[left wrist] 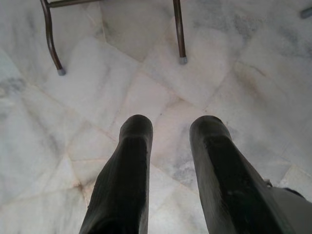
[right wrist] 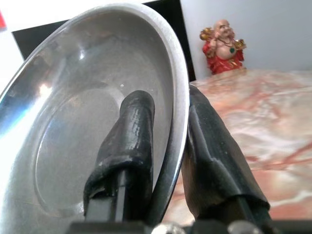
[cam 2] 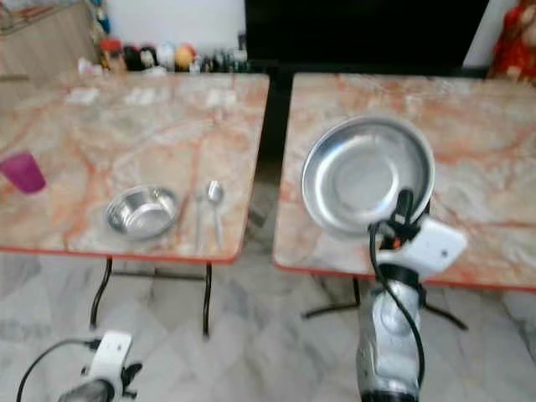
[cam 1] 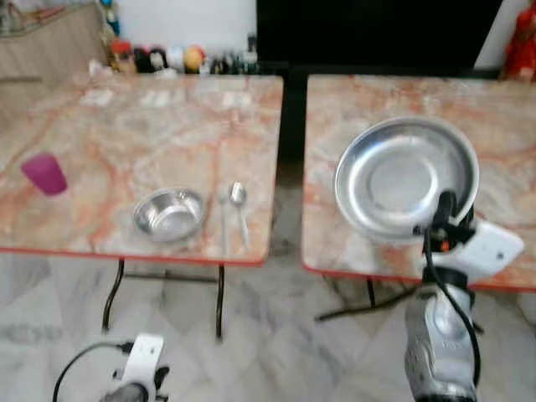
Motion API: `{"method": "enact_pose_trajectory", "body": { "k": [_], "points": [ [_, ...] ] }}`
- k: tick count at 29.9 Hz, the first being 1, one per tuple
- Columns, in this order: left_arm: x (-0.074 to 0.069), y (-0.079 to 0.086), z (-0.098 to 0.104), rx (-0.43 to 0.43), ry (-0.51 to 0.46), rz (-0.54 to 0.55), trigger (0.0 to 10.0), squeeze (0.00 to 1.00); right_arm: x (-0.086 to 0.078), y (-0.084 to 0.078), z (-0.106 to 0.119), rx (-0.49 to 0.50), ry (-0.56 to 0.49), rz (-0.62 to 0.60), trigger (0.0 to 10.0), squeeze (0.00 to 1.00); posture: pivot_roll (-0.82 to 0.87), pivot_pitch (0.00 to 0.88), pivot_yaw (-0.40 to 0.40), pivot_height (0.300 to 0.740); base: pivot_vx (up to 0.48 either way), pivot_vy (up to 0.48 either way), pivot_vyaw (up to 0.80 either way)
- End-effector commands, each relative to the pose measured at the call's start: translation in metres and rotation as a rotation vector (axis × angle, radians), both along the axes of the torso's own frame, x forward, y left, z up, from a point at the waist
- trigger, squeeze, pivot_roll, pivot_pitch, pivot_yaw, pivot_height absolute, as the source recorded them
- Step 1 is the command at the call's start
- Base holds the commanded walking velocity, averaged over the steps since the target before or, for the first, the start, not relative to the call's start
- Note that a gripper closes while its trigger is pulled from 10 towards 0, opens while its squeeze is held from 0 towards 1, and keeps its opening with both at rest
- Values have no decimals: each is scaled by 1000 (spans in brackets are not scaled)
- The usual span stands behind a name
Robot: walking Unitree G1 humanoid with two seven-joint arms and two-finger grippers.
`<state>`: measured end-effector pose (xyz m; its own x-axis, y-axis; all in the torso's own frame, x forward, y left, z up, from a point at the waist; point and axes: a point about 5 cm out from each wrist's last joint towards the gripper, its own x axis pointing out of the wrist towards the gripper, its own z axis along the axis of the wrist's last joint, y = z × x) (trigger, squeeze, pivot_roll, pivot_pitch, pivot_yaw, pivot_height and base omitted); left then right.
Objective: Setting the table
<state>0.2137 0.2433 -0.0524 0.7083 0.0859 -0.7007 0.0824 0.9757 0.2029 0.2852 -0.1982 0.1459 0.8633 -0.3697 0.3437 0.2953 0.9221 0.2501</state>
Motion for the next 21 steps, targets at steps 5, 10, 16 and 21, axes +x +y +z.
{"method": "enact_pose_trajectory", "body": {
  "k": [5, 10, 16, 21],
  "points": [
    [-3, -5, -4, -1, 30, -25, 10000, 0, -3, -15, 3, -8, -8, -59, 10000, 0, 10, 0, 40, 740, 0, 0, 0],
    [-6, -4, -5, 4, 39, -27, 10000, 0, -8, -40, 4, 16, -8, -156, 10000, 0, 11, 0, 39, 740, 0, 0, 0],
    [-5, -4, -5, 4, 41, -32, 10000, 0, -12, -72, -2, 118, 21, -289, 10000, 0, 7, 0, 37, 740, 0, 0, 0],
    [-5, -6, -5, 6, 37, -44, 10000, 0, -4, -73, -10, 146, 81, -251, 10000, 0, 5, 0, 36, 740, 0, 0, 0]
  ]
}}
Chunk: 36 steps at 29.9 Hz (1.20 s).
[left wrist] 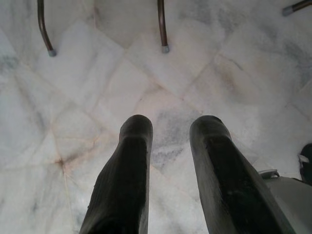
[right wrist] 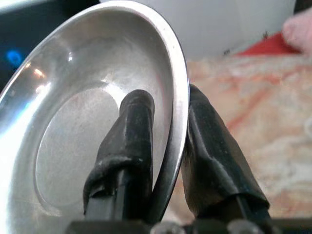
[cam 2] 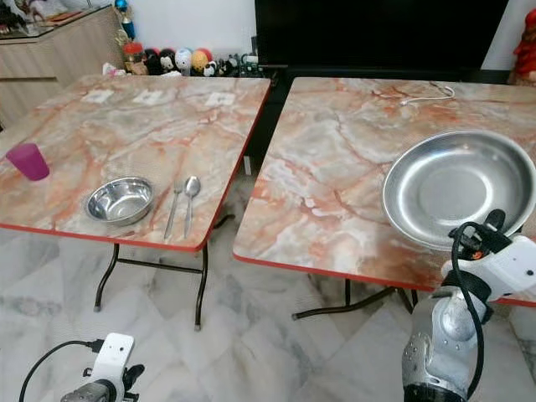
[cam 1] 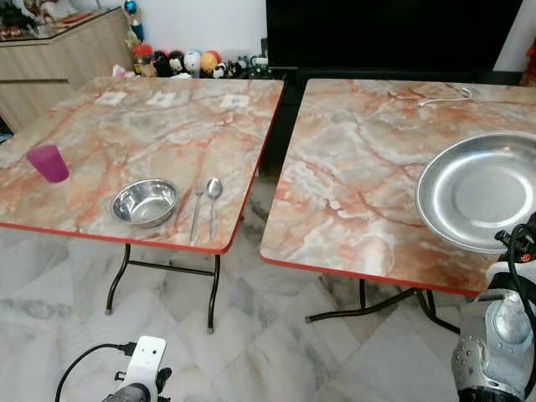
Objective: Setting the table
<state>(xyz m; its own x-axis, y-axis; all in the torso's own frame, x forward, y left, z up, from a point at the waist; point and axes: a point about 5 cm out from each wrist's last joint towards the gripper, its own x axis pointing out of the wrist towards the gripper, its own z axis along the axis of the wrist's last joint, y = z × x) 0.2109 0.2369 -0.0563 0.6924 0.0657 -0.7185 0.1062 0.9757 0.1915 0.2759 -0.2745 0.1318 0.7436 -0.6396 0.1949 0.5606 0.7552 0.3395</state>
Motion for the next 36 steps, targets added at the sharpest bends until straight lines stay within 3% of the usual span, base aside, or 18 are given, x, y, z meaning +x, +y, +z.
{"method": "enact_pose_trajectory", "body": {
  "k": [1, 4, 14, 24, 27, 34, 36],
  "points": [
    [-2, 0, -1, 17, 12, -27, 10000, 0, 7, 8, 6, -20, -10, 54, 10000, 0, 5, 0, 36, 740, 0, -292, 0],
    [-3, 0, -2, 23, 16, -30, 10000, 0, 10, 22, 6, -27, -24, 97, 10000, 0, 4, 0, 36, 740, 0, -456, 0],
    [-8, -3, -6, 14, 38, -14, 10000, 0, 18, 40, -2, 5, -4, 146, 10000, 0, 6, 0, 29, 740, 0, -317, 0],
    [-9, -3, -6, 15, 43, -16, 10000, 0, 15, 24, 2, 13, -21, 48, 10000, 0, 6, 0, 26, 740, 0, 0, 0],
    [-10, -2, -7, 16, 47, -17, 10000, 0, 6, -3, -6, 98, 17, -115, 10000, 0, 6, 0, 27, 740, 0, 0, 0],
    [-11, -2, -7, 16, 51, -18, 10000, 0, 9, -1, -23, 223, 41, -104, 10000, 0, 13, 0, 18, 740, 0, 0, 0],
    [-14, -3, -9, 25, 65, -44, 10000, 0, 11, 4, -36, 369, 34, -111, 10000, 0, 22, 0, 16, 740, 0, 0, 0]
  ]
}}
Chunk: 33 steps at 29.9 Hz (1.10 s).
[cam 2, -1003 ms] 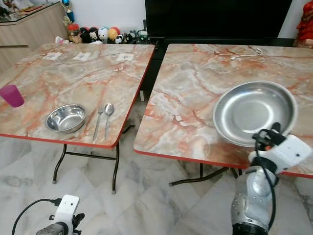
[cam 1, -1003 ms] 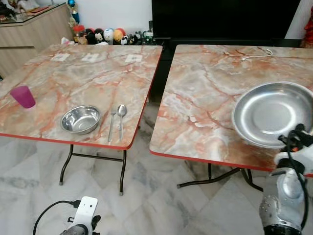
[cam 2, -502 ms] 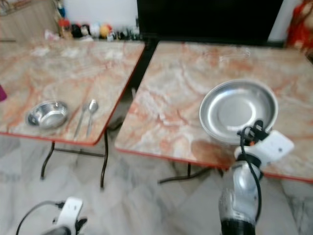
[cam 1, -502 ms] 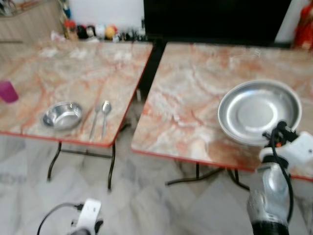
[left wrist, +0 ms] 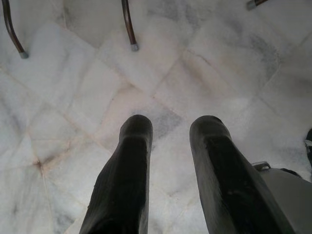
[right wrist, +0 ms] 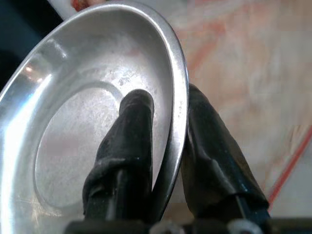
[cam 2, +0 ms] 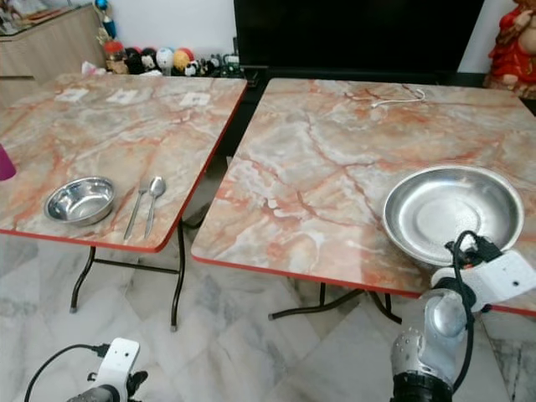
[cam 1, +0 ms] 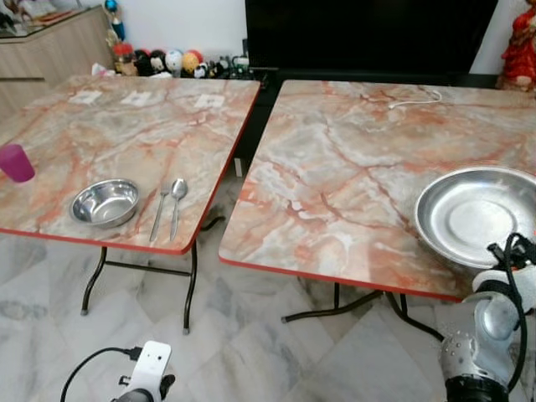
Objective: Setting the table
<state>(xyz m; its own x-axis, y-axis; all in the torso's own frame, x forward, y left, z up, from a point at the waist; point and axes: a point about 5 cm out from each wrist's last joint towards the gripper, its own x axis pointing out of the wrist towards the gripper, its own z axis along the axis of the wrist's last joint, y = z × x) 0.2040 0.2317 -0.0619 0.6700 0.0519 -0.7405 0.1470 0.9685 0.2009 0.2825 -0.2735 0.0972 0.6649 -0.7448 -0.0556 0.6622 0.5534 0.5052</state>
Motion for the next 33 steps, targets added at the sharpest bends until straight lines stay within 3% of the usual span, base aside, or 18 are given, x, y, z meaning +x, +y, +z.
{"method": "enact_pose_trajectory", "body": {
  "k": [1, 2, 9, 12, 23, 33],
  "points": [
    [-7, 2, -3, 11, 31, -8, 10000, 0, 4, 3, -1, 66, -26, 2, 10000, 0, 22, 0, 16, 740, 0, 0, 0],
    [-8, 2, -4, 7, 32, 0, 10000, 0, 7, 7, -6, 124, -26, -1, 10000, 0, 24, 0, 16, 740, 0, 0, 0],
    [-10, 2, -5, 16, 38, -25, 10000, 0, 13, 9, -4, 127, -42, -7, 10000, 0, 27, 0, 21, 740, 0, 0, 0],
    [-12, 5, -6, 29, 45, -37, 10000, 0, 13, 6, -8, 204, -44, -76, 10000, 0, 37, 0, 25, 740, 0, 0, 0],
    [-14, 9, -5, 36, 42, -23, 10000, 0, 7, 5, -9, 179, 3, -156, 10000, 0, 36, 0, 28, 740, 0, 0, 0],
    [-12, 7, -4, 33, 37, -31, 10000, 0, 5, 6, -17, 234, 26, -208, 10000, 0, 43, 0, 25, 740, 0, 0, 0]
  ]
}}
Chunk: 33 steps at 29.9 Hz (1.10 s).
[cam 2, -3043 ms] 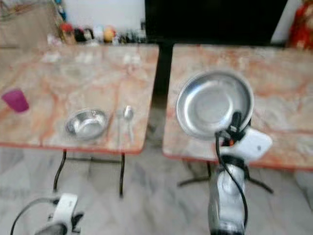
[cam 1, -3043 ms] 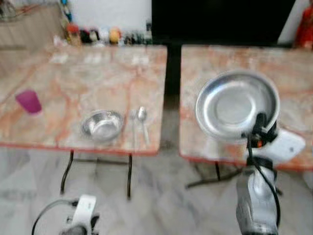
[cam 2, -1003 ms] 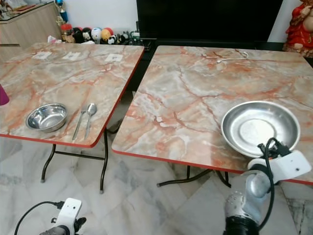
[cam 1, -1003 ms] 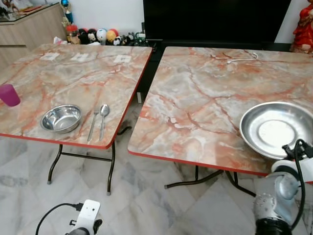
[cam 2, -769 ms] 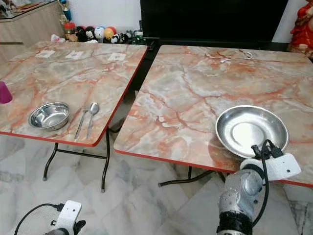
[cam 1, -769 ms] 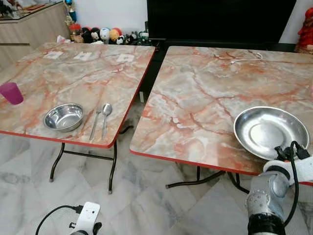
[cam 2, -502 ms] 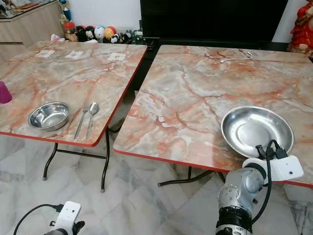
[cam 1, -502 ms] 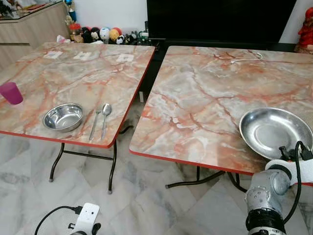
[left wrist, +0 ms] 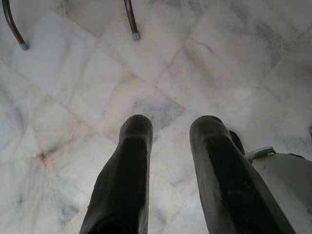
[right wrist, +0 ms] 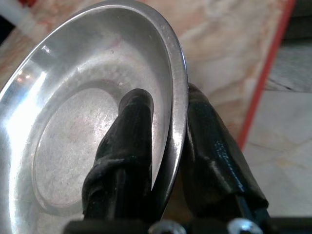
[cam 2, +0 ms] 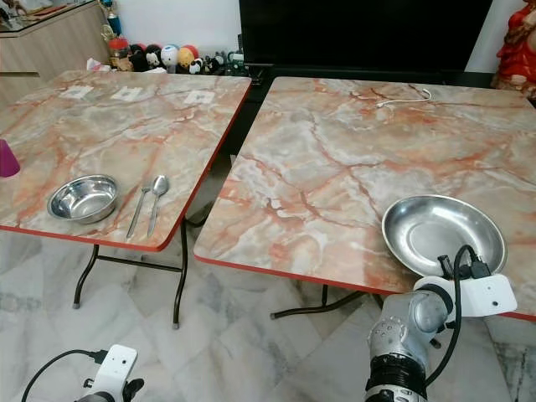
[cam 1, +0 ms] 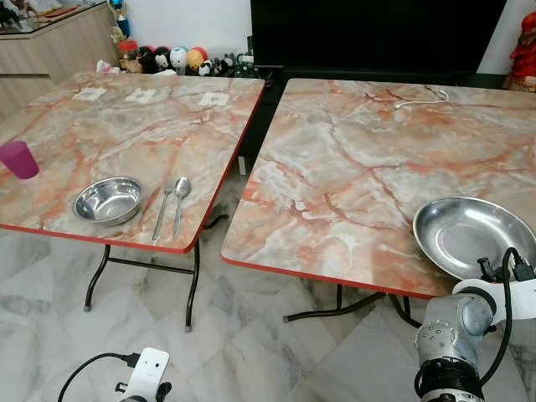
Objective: Setting the table
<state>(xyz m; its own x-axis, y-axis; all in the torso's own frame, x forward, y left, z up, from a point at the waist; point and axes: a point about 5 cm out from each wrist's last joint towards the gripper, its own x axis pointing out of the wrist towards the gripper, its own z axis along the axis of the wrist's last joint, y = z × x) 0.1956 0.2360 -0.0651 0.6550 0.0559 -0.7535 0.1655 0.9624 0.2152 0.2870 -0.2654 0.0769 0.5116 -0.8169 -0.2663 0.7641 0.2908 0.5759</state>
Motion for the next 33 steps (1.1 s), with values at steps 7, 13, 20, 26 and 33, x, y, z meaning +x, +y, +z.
{"method": "enact_pose_trajectory", "body": {
  "k": [7, 13, 20, 26, 33],
  "points": [
    [-3, 4, -1, 18, 14, -14, 10000, 0, -5, -13, 6, -7, -14, -77, 10000, 0, 40, 0, 28, 740, 0, 0, 0],
    [-2, 4, 0, 16, 12, -15, 10000, 0, -7, -14, 3, -2, -3, -82, 10000, 647, 45, 0, 30, 740, 0, 0, 0],
    [-2, 5, 0, 19, 12, -16, 10000, 0, -7, -11, -1, 28, 6, -75, 10000, 412, 50, 0, 32, 740, 0, 0, 0],
    [-1, 5, 1, 20, 10, -17, 10000, 0, -4, -9, 0, 32, 3, -72, 10000, 0, 50, 0, 31, 740, 0, 0, 0],
    [1, 4, 2, 13, 2, -12, 10000, 0, 7, -6, 6, 32, -12, -7, 10000, 0, 55, 0, 28, 740, 0, 0, 0]
  ]
}}
